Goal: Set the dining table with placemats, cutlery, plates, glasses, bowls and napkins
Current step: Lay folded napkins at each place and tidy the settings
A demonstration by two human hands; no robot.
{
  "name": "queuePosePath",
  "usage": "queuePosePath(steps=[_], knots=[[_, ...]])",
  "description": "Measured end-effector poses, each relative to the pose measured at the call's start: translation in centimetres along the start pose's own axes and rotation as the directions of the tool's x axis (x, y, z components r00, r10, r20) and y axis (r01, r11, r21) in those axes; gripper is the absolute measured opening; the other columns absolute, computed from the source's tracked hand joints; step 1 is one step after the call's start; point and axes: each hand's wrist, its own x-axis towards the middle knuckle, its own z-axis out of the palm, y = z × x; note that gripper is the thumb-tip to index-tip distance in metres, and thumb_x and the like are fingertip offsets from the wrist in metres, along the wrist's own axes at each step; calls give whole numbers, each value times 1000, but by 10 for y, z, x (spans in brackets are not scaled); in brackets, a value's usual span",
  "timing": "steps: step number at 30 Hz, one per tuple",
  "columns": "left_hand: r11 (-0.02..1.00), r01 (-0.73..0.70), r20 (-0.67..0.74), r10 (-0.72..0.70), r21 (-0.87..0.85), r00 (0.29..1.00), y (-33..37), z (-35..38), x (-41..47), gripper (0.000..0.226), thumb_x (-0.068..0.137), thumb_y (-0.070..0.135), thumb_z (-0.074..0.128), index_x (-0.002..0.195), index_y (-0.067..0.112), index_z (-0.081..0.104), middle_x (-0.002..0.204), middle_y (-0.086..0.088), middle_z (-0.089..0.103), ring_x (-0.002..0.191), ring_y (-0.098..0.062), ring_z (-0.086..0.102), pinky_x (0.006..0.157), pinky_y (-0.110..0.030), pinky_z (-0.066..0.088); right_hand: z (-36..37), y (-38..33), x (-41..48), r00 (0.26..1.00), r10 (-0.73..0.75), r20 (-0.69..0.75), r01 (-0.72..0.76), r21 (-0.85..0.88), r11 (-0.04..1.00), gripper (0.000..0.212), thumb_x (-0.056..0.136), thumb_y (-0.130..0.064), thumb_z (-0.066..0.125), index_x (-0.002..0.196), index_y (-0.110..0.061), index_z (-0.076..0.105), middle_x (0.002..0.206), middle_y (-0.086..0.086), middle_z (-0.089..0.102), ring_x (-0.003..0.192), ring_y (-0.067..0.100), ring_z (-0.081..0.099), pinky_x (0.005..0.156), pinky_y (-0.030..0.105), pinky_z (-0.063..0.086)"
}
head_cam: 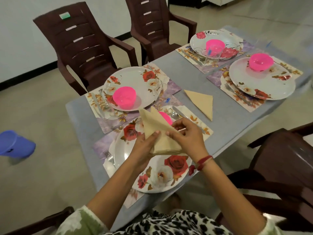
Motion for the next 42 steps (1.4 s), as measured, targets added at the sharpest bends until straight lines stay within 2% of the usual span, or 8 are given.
queuePosePath(steps=[9,13,19,22,29,37,40,42], knots=[[999,47,183,-49,15,982,3,-95,-72,35,97,33,48,122,11,60,107,-9,72,92,-22,70,72,-34,59,86,-43,-109,964,-54,-260,33,-84,996,12,83,-25,70,75,-23,61,74,-12,62,75,7,58,69,31,51],[997,83,325,-82,13,942,-3,-131,-106,35,100,29,43,124,7,58,103,-11,72,85,-21,71,60,-30,56,116,-64,-161,925,-108,-365,55,-150,987,14,80,-19,73,77,-21,60,85,-7,57,84,10,55,72,23,45],[977,181,427,-211,110,879,-24,-130,-146,39,97,31,48,129,10,54,115,-14,68,100,-26,68,69,-33,56,113,-88,-235,904,-67,-423,2,-152,988,16,83,-13,69,78,-22,56,77,-10,56,74,1,52,69,11,39],[963,204,483,-265,175,835,-37,-113,-164,45,93,31,53,133,9,51,117,-16,67,101,-28,67,73,-36,57,93,-95,-265,881,78,-467,-97,-17,995,24,86,-12,67,80,-31,53,77,-13,58,71,-2,56,67,12,41],[914,309,619,-405,262,673,-80,-65,-208,38,97,39,43,127,18,55,113,-10,69,91,-22,70,64,-33,58,40,-94,-355,802,411,-434,-257,371,892,21,80,-6,71,96,-17,64,92,11,66,79,15,63,70,24,53],[771,333,631,-636,542,445,-169,21,-309,37,96,38,47,120,12,61,103,-9,73,86,-22,72,59,-32,57,-36,-86,-504,671,617,-411,-41,811,583,29,83,-11,59,111,-5,63,99,9,70,87,22,69,73,34,59],[735,296,614,-675,610,409,-212,51,-356,50,86,37,60,128,10,58,120,-16,66,108,-32,65,78,-44,57,-66,-76,-570,615,674,-410,24,864,503,39,80,-17,60,117,-6,59,102,10,69,85,23,69,71,35,59],[719,252,620,-690,648,374,-243,72,-395,40,89,29,57,124,9,60,115,-15,68,102,-30,67,78,-43,58,-88,-67,-621,598,697,-395,55,888,456,41,80,-20,61,119,-7,59,107,11,66,87,24,68,76,39,57]])
